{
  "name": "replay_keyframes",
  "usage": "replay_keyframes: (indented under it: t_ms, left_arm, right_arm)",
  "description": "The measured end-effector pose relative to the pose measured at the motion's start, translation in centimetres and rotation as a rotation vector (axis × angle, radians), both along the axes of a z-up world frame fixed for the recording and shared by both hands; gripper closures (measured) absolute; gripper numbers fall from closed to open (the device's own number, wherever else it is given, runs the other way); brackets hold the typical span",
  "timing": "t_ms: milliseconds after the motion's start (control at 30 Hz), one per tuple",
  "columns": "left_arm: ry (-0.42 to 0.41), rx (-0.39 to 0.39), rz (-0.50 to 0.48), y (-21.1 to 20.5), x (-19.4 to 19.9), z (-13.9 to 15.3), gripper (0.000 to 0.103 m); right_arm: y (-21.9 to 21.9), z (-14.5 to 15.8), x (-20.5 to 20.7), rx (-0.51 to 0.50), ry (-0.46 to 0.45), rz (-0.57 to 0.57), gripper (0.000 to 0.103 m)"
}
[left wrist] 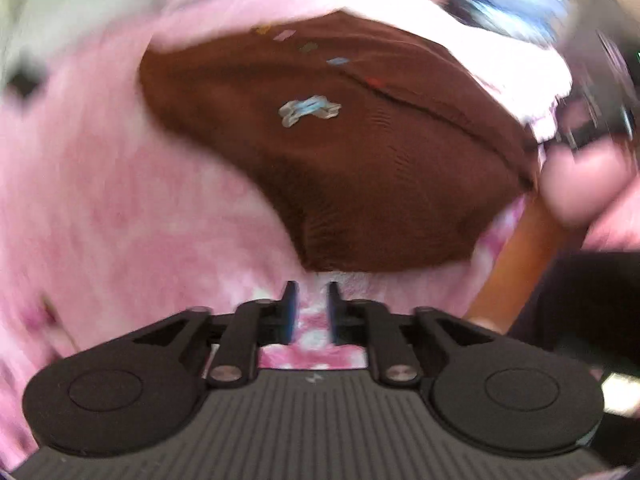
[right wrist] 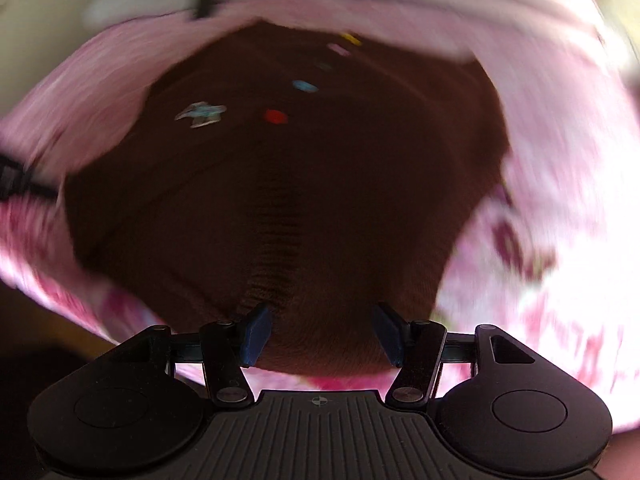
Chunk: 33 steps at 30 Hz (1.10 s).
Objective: Fold clothes
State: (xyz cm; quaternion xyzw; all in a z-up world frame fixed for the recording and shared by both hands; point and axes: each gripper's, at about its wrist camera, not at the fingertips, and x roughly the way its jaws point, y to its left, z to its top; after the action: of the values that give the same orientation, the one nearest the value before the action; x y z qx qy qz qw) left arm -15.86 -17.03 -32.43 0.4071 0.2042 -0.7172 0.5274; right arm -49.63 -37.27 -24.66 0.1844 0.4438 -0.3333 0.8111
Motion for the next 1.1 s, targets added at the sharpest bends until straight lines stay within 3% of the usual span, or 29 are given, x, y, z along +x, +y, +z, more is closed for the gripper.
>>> replay_keyframes:
  t_ms: [100,233,367,400,467,600,800,900,1033,1100]
  left_arm:
    - [-0.193,-0.108,-0.199,1.6,-3.0,-1.1,0.072]
    - [-0.38,-0.236,-0.354,1.8,-6.0,-2.8,0.07]
    - [-0.557,-0.295,-0.478,1.8,-7.4,-5.2,0.07]
    - [-0.588,-0.299,-0.487,1.8,-7.6,-5.7,0.072]
    - [-0.648,-0.311,-0.498,1.9,-8.2,-6.8,0.088]
    - [-0.634,-0.312,-0.37,2.6,-9.4,-7.1,0.097]
    - [-0.611,-0.32,-0.264,4.7,-10.0,-6.6,0.102]
    - [-0.667,-0.348,-0.27,5.4,-10.3,-7.0,0.098]
    - [-0.748,-0.4,-0.342,5.9,-11.3,-7.8,0.065]
    - [-0.789,-0.397,-0.391,5.9,-11.5,-8.7,0.066]
  right_arm:
    - [1.6,-1.1,-0.5,-0.109,0.004,0.137,0.043]
    - [3.1,-2.2,-1.6,-0.215,-0.014,0.23,0.043]
    - [4.1,-3.2,-2.7,-0.301,-0.039,0.279,0.043]
    - [4.3,-3.4,-3.0,-0.322,-0.04,0.287,0.043]
    - [4.3,-4.0,-3.5,-0.378,-0.04,0.303,0.043]
    - [6.2,-4.4,-4.5,-0.533,-0.005,0.318,0.043]
    - [10.6,-5.0,-5.0,-0.608,0.054,0.386,0.043]
    - [11.1,-6.3,-3.4,-0.637,0.119,0.422,0.043]
    - [10.4,-7.6,-1.5,-0.663,0.204,0.47,0.043]
    - [10.2,-8.2,-0.9,-0.672,0.249,0.506,0.043]
